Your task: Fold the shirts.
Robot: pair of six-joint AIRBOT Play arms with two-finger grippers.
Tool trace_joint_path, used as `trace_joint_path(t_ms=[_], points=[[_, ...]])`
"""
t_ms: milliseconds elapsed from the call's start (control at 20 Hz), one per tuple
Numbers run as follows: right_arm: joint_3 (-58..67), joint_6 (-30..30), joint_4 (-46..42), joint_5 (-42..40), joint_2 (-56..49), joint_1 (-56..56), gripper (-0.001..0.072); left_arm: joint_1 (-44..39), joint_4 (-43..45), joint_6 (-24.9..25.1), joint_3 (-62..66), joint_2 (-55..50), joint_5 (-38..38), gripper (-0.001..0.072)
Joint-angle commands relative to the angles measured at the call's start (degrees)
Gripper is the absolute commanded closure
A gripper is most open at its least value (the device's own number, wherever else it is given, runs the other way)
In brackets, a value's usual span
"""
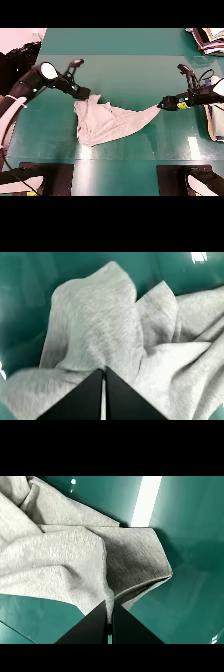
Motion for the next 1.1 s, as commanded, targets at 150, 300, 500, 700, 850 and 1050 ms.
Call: trace_joint_path(t_ms=[150,300,500,700,850,1050], points=[[18.2,-1.4,-0.3,0.6,0.1,0.0,0.0700,7.4,4.3,-1.0,10.2,16.5,1.2,0.0682],[32.7,-1.7,-4.2,0.8,0.0,0.0,0.0700,8.5,9.9,-1.1,16.7,25.6,1.4,0.0682],[49.9,-1.7,-7.3,3.1,0.1,-3.0,0.0700,8.5,11.9,-1.1,27.6,33.3,2.1,0.0683],[60.3,-1.7,-7.6,7.2,0.2,-8.2,0.0700,8.5,11.6,-1.1,41.6,33.9,4.3,0.0683],[63.4,-1.6,-7.5,8.0,0.3,-12.5,0.0701,8.5,11.3,-1.0,46.6,33.9,8.2,0.0683],[55.5,1.2,-7.5,6.5,2.9,-17.7,0.0701,8.5,11.4,-1.0,46.5,29.9,3.3,0.0684]])
